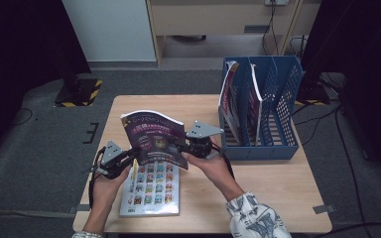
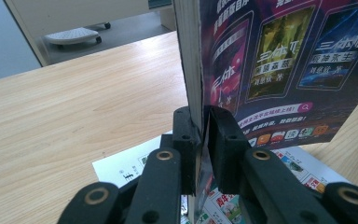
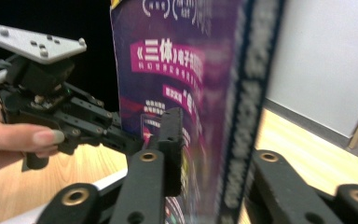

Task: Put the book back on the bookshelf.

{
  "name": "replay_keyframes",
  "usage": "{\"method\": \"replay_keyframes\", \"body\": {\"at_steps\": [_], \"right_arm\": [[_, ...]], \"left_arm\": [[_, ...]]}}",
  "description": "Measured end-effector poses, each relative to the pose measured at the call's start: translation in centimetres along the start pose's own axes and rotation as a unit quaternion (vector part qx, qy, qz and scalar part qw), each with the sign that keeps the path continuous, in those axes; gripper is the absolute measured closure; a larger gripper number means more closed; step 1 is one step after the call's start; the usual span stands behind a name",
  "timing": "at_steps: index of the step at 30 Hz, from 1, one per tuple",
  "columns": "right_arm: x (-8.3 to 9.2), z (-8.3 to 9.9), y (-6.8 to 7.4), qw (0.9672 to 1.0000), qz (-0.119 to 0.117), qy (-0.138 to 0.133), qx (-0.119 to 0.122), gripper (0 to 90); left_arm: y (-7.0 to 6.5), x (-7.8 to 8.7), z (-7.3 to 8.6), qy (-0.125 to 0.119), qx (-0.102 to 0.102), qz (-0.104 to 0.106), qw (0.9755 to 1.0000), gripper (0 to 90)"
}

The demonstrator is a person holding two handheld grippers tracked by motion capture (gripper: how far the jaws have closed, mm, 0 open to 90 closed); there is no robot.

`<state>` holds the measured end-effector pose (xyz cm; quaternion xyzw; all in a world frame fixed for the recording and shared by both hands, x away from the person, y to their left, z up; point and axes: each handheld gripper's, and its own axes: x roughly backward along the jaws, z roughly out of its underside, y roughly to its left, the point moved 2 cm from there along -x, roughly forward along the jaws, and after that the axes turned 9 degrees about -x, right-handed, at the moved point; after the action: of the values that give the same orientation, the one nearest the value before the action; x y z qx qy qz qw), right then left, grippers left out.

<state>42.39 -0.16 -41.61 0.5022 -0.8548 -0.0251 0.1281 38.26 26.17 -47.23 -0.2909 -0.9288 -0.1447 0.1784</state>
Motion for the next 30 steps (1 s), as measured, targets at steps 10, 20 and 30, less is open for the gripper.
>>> {"method": "replay_keyframes", "body": {"at_steps": [10, 20, 30], "right_arm": [[-1.0, -0.7, 0.2, 0.9997, -0.023, 0.003, -0.006, 70.0], [-1.7, -0.9, -0.4, 0.9993, -0.029, -0.004, -0.024, 80.7], [-2.2, -1.0, -0.4, 0.9992, -0.028, -0.005, -0.027, 82.5]], "left_arm": [[0.2, 0.1, 0.2, -0.002, 0.006, 0.004, 1.0000, 80.4], [0.2, 0.1, 0.3, -0.006, 0.011, 0.006, 0.9999, 79.6], [0.2, 0.0, 0.4, -0.007, 0.014, 0.007, 0.9999, 77.8]]}}
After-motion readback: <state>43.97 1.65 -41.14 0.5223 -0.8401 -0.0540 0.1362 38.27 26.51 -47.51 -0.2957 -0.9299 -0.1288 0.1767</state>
